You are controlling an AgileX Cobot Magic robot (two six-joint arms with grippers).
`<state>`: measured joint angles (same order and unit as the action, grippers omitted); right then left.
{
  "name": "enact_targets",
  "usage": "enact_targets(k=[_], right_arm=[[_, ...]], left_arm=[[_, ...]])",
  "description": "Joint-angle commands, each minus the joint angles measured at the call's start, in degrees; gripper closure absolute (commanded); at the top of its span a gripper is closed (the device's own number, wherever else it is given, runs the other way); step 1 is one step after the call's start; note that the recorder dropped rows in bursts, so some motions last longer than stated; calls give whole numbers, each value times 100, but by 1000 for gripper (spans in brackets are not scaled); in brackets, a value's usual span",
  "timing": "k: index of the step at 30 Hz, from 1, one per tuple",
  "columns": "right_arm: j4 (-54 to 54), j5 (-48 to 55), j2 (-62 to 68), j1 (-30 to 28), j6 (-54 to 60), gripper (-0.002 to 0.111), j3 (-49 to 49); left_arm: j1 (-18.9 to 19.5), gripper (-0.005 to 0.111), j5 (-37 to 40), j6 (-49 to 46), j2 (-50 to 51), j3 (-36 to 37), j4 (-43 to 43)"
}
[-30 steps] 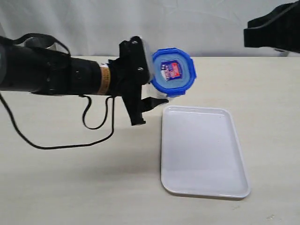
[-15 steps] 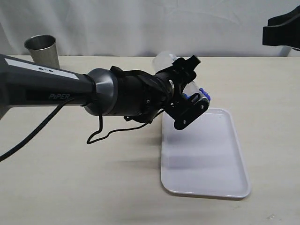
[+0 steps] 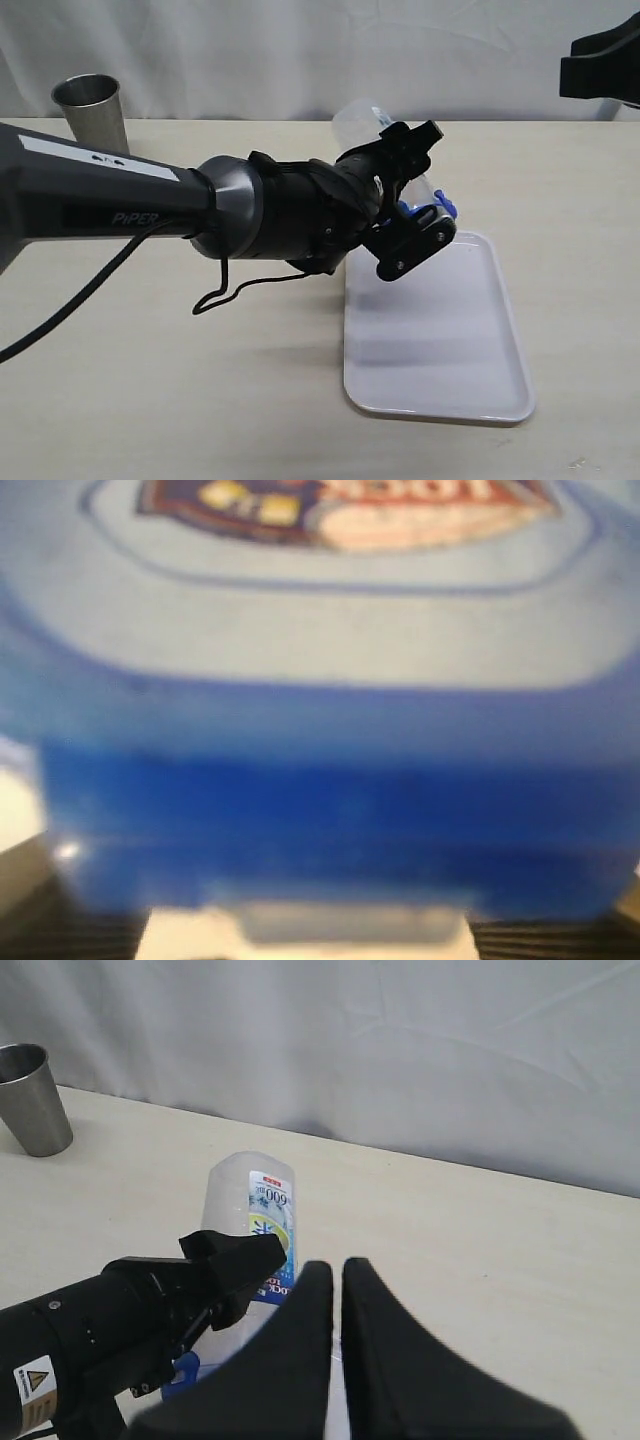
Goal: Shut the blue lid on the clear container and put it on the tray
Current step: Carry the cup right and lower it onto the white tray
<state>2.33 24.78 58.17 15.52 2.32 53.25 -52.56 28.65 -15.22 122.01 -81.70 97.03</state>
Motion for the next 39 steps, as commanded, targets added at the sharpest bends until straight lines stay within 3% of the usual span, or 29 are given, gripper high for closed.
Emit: enact_targets(k=[1, 5, 11, 14, 19, 21, 23, 24, 31, 39], right_arm=[[-46, -23, -29, -27, 45, 104, -25], [-46, -23, -29, -27, 45, 104, -25], [-46, 38, -29, -27, 45, 104, -25], [-46, 38, -29, -27, 45, 104, -25], [-46, 38, -29, -27, 45, 104, -25], [-46, 38, -29, -27, 45, 104, -25], [-46, 38, -29, -27, 45, 104, -25], [-46, 38, -29, -27, 45, 104, -25], [-23, 79, -29, -27, 45, 104, -25], [19, 113, -29, -27, -5, 104, -25]], left_arm=[[-17, 107, -62, 581, -34, -50, -744], [38, 107, -756, 1382, -34, -50, -1984], [502, 107, -3018, 1718, -85, -50, -5081], [662, 107, -3683, 2014, -85, -50, -5892], [868, 107, -4486, 4290, -85, 0, -4963], [1083, 107, -5734, 5957, -70, 90, -3827], [1305, 107, -7024, 6903, -28, 90, -3035], [1397, 107, -7264, 7125, -28, 90, -2841], [1471, 107, -7105, 7872, 197, 99, -1109], [1460, 107, -6917, 7933, 681, 99, -893]])
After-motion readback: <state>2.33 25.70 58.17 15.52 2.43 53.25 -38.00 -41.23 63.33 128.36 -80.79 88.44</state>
